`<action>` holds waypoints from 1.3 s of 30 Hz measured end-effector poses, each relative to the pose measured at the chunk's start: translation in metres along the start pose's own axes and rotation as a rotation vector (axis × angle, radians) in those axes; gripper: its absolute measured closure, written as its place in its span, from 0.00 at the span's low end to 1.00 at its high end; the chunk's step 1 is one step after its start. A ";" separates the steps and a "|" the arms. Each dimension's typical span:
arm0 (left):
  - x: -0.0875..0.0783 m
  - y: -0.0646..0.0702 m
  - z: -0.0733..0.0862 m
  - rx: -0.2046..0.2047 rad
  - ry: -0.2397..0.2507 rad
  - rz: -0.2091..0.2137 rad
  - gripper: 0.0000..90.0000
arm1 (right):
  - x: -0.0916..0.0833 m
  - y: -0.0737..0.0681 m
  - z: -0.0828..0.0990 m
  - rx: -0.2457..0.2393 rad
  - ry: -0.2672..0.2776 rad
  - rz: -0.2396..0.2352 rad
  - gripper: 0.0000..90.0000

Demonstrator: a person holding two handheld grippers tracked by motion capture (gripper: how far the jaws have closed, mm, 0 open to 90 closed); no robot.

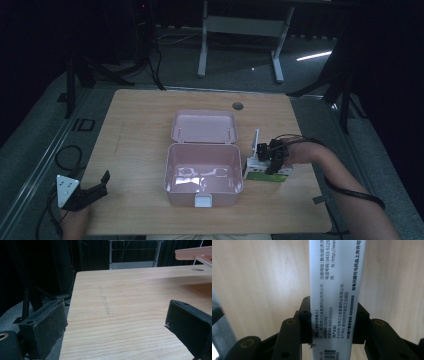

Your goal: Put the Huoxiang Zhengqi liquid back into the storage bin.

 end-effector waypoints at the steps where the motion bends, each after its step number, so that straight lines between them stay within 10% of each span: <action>1: 0.000 0.000 0.000 0.000 0.000 0.000 0.04 | 0.000 -0.003 0.001 -0.006 -0.003 -0.005 0.69; 39: 0.000 0.000 0.000 -0.003 0.001 -0.005 0.04 | -0.033 -0.068 0.021 0.017 -0.020 -0.083 0.69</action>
Point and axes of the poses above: each handheld gripper's, and its own axes: x roughly forward along the jaws, z roughly out of its underside, y roughly to its right, the point moved 8 cm from there along x, roughly forward along the jaws, and after that the axes turned 6 degrees about -x, right-handed, at the moved point
